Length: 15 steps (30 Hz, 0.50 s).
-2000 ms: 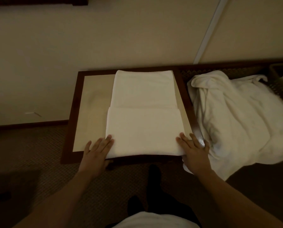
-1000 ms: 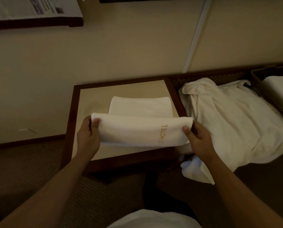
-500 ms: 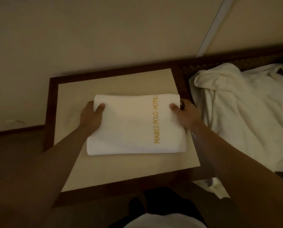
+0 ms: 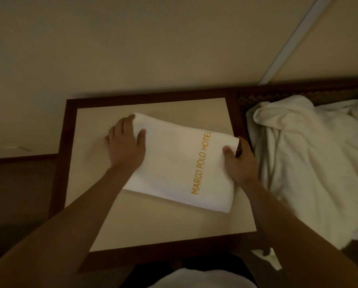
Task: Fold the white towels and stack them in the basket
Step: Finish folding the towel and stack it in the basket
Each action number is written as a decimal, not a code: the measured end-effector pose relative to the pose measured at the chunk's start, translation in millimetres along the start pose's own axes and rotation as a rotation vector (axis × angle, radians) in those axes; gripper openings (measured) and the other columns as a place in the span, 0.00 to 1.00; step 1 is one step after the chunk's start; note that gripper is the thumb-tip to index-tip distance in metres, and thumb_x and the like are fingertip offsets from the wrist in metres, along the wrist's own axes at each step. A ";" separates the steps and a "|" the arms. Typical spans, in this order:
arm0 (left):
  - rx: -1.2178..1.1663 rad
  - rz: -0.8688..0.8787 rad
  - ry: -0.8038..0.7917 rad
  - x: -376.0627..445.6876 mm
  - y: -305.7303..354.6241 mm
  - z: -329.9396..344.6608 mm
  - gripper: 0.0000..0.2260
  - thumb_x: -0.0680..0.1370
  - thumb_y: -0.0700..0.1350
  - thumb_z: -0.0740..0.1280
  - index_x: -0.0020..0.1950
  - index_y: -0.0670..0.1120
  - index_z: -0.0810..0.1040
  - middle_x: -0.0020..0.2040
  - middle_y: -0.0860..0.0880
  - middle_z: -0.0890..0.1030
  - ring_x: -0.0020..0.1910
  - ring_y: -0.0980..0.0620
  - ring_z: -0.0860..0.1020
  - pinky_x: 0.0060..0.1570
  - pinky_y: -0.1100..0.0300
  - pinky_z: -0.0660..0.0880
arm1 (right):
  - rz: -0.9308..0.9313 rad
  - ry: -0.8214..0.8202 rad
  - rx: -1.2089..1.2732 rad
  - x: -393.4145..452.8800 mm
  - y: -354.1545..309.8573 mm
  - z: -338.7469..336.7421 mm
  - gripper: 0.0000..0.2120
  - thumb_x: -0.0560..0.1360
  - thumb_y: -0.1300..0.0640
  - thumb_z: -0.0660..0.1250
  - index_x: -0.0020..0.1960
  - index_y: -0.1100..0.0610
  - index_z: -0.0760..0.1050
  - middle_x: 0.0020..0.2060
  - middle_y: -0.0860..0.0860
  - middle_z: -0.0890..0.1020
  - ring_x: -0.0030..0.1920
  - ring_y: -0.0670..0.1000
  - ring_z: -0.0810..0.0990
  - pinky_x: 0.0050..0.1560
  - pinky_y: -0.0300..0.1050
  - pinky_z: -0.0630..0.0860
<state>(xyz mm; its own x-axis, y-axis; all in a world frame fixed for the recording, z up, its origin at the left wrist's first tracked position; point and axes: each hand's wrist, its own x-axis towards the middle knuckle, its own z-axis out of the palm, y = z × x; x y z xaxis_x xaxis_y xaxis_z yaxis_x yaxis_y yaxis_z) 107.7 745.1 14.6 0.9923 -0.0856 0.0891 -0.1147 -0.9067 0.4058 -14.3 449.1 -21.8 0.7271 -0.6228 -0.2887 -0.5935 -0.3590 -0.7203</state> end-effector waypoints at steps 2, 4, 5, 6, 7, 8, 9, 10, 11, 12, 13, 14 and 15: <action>-0.056 0.126 0.068 -36.6 2.3 -8.6 0.17 0.81 0.50 0.63 0.69 0.48 0.73 0.66 0.45 0.76 0.64 0.41 0.73 0.63 0.44 0.67 | 0.013 0.033 0.030 -10.9 -0.3 2.9 0.23 0.77 0.45 0.68 0.69 0.49 0.70 0.58 0.48 0.81 0.60 0.53 0.80 0.59 0.46 0.73; -0.108 0.223 0.096 -70.1 -6.7 -13.3 0.14 0.78 0.47 0.65 0.63 0.48 0.77 0.58 0.47 0.79 0.57 0.43 0.76 0.57 0.47 0.70 | 0.032 0.076 0.078 -23.7 -0.5 7.0 0.20 0.77 0.49 0.70 0.66 0.53 0.72 0.54 0.50 0.81 0.55 0.54 0.81 0.52 0.43 0.71; -0.147 0.237 0.090 -87.3 -15.4 -17.7 0.12 0.78 0.45 0.65 0.61 0.48 0.78 0.56 0.48 0.79 0.54 0.45 0.77 0.55 0.48 0.71 | 0.053 0.089 0.106 -36.5 0.5 8.8 0.19 0.77 0.49 0.70 0.65 0.54 0.72 0.53 0.50 0.81 0.53 0.54 0.82 0.50 0.43 0.72; -0.200 0.203 0.076 -102.5 -23.9 -20.8 0.11 0.78 0.44 0.66 0.60 0.48 0.78 0.54 0.50 0.79 0.52 0.47 0.77 0.54 0.48 0.73 | 0.084 0.094 0.141 -48.1 2.9 10.6 0.19 0.77 0.49 0.70 0.63 0.54 0.71 0.51 0.51 0.81 0.52 0.55 0.82 0.49 0.45 0.74; -0.263 0.127 0.062 -116.2 -30.6 -24.4 0.10 0.79 0.42 0.67 0.60 0.48 0.78 0.53 0.51 0.78 0.52 0.49 0.77 0.53 0.49 0.74 | 0.112 0.094 0.157 -59.8 3.5 11.2 0.19 0.76 0.48 0.71 0.62 0.54 0.70 0.50 0.51 0.81 0.51 0.55 0.82 0.49 0.48 0.77; -0.334 0.019 0.043 -128.9 -36.6 -28.7 0.10 0.79 0.41 0.68 0.60 0.48 0.77 0.53 0.51 0.77 0.52 0.51 0.76 0.52 0.50 0.75 | 0.137 0.088 0.167 -71.8 6.7 12.1 0.20 0.74 0.47 0.72 0.60 0.54 0.70 0.50 0.52 0.81 0.51 0.55 0.81 0.50 0.52 0.80; -0.407 -0.109 0.018 -139.5 -41.2 -32.7 0.11 0.79 0.42 0.69 0.61 0.49 0.75 0.54 0.52 0.76 0.52 0.52 0.76 0.50 0.52 0.76 | 0.174 0.060 0.164 -84.8 8.2 11.7 0.22 0.73 0.45 0.73 0.59 0.55 0.70 0.50 0.53 0.81 0.49 0.55 0.82 0.49 0.56 0.81; -0.475 -0.248 -0.020 -147.5 -46.5 -37.1 0.12 0.80 0.43 0.68 0.62 0.50 0.74 0.56 0.52 0.76 0.52 0.52 0.76 0.48 0.54 0.76 | 0.211 0.022 0.166 -97.9 9.8 11.7 0.23 0.72 0.45 0.74 0.58 0.56 0.70 0.50 0.54 0.81 0.47 0.55 0.83 0.46 0.57 0.83; -0.533 -0.382 -0.073 -152.7 -54.4 -40.4 0.13 0.80 0.46 0.68 0.64 0.50 0.72 0.57 0.51 0.76 0.52 0.52 0.77 0.46 0.56 0.76 | 0.246 -0.038 0.159 -114.6 7.9 11.6 0.23 0.72 0.46 0.75 0.57 0.57 0.70 0.49 0.56 0.82 0.43 0.55 0.84 0.40 0.55 0.83; -0.585 -0.498 -0.141 -155.5 -64.3 -42.5 0.15 0.81 0.50 0.67 0.67 0.51 0.70 0.57 0.50 0.77 0.51 0.51 0.79 0.46 0.55 0.77 | 0.274 -0.121 0.153 -132.4 5.5 11.9 0.22 0.72 0.48 0.75 0.56 0.58 0.70 0.47 0.58 0.83 0.37 0.54 0.84 0.34 0.51 0.82; -0.631 -0.590 -0.211 -157.5 -75.2 -45.6 0.18 0.81 0.55 0.65 0.68 0.51 0.69 0.56 0.49 0.78 0.50 0.50 0.80 0.46 0.52 0.79 | 0.303 -0.220 0.134 -152.0 2.2 12.6 0.21 0.73 0.49 0.75 0.56 0.58 0.70 0.45 0.59 0.84 0.33 0.54 0.84 0.31 0.48 0.80; -0.669 -0.647 -0.269 -157.3 -84.4 -46.4 0.20 0.81 0.58 0.64 0.69 0.50 0.69 0.55 0.49 0.79 0.49 0.48 0.81 0.49 0.47 0.81 | 0.330 -0.341 0.104 -168.6 -0.8 12.6 0.21 0.73 0.49 0.75 0.55 0.59 0.70 0.42 0.59 0.84 0.31 0.53 0.83 0.31 0.47 0.79; -0.688 -0.666 -0.316 -156.7 -92.5 -47.0 0.21 0.81 0.61 0.63 0.69 0.50 0.70 0.55 0.47 0.80 0.49 0.47 0.82 0.51 0.43 0.81 | 0.347 -0.478 0.046 -184.6 -6.3 11.3 0.20 0.74 0.47 0.75 0.55 0.59 0.71 0.41 0.58 0.85 0.31 0.54 0.83 0.33 0.46 0.79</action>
<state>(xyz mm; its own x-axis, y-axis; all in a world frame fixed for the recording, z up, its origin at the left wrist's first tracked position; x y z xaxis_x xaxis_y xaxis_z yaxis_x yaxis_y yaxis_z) -39.4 861.8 5.8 0.8194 0.1556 -0.5517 0.5648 -0.3833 0.7308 -141.0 574.2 29.0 0.5743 -0.3122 -0.7568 -0.8166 -0.1536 -0.5563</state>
